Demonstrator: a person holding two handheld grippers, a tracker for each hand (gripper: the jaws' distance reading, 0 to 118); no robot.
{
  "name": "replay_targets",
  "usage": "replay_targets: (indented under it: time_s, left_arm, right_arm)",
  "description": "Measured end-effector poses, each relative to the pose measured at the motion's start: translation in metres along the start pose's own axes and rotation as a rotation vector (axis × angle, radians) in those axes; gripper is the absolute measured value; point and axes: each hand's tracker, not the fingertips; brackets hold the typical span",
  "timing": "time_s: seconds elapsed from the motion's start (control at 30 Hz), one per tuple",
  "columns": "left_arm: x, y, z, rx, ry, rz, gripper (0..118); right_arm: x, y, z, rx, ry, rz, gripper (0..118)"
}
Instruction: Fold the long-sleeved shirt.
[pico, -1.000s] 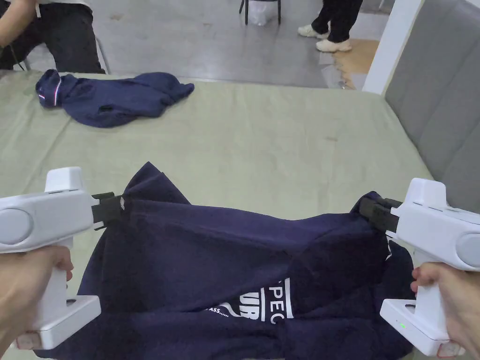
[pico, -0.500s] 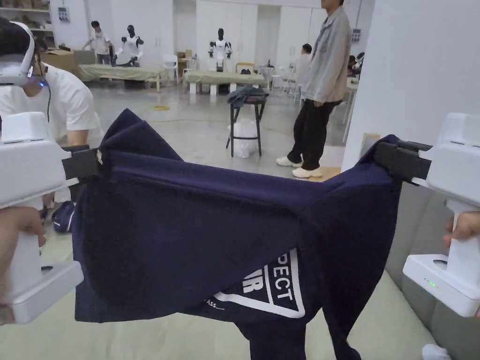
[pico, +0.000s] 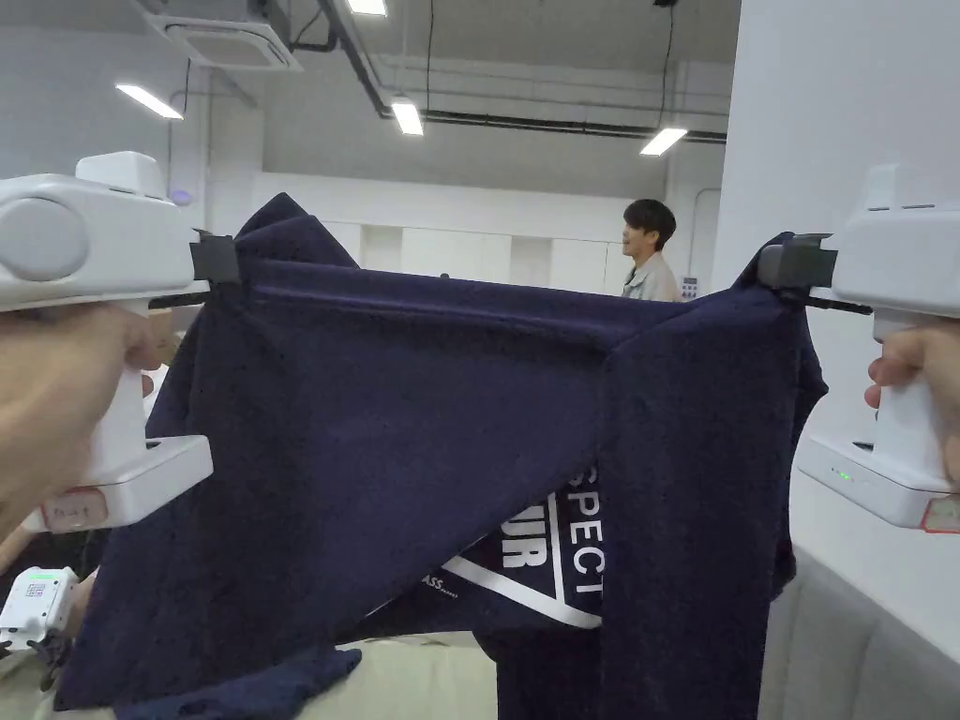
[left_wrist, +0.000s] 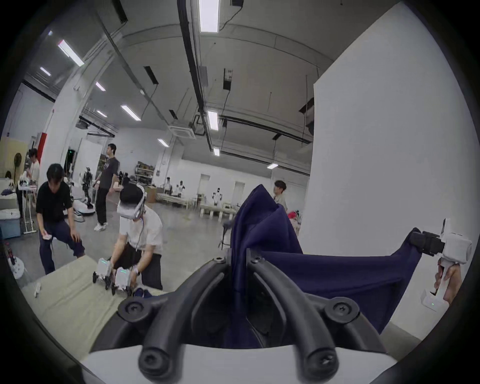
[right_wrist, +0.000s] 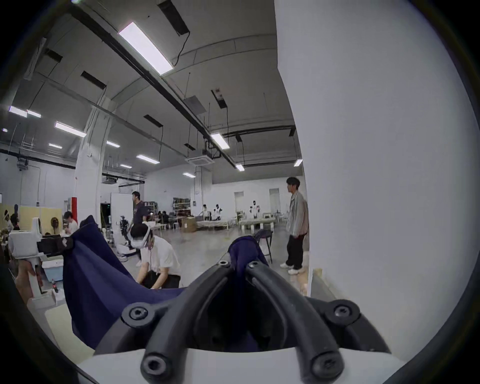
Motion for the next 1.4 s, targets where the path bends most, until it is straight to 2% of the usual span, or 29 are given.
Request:
replay_targets:
  time_s: [0.17,0.37,0.6,0.87,1.0,1.13,1.27,1.33,1.4]
  left_arm:
    - [0.006,0.026,-0.043,0.036,0.038,-0.070,14]
    - [0.001,0.040,-0.120,0.036,0.074,-0.059,14]
    - [-0.011,0.040,-0.210,0.059,0.128,-0.061,14]
    - [-0.023,0.025,-0.251,0.114,0.147,-0.055,14]
    - [-0.036,-0.024,-0.258,0.045,0.142,-0.077,14]
    - [-0.051,-0.102,-0.257,-0.099,0.147,-0.096,14]
    - [-0.065,-0.195,-0.232,-0.217,0.120,-0.034,14]
    - [-0.069,-0.245,-0.218,-0.325,0.149,-0.103,14]
    - [-0.075,-0.291,-0.194,-0.429,0.127,-0.086,14]
  right_arm:
    - [-0.006,0.027,-0.042,0.028,-0.029,0.008,3]
    - [-0.013,0.035,-0.111,0.036,-0.056,0.057,3]
    - [-0.021,0.023,-0.196,0.076,-0.070,0.086,3]
    - [-0.025,-0.006,-0.242,0.163,-0.050,0.080,3]
    - [-0.016,-0.054,-0.250,0.082,-0.033,0.064,3]
    - [-0.004,-0.133,-0.250,-0.092,-0.011,0.046,3]
    - [0.010,-0.237,-0.233,-0.294,0.002,0.001,3]
    - [0.015,-0.293,-0.216,-0.421,-0.020,-0.005,3]
    - [0.026,-0.345,-0.194,-0.499,-0.026,-0.061,3]
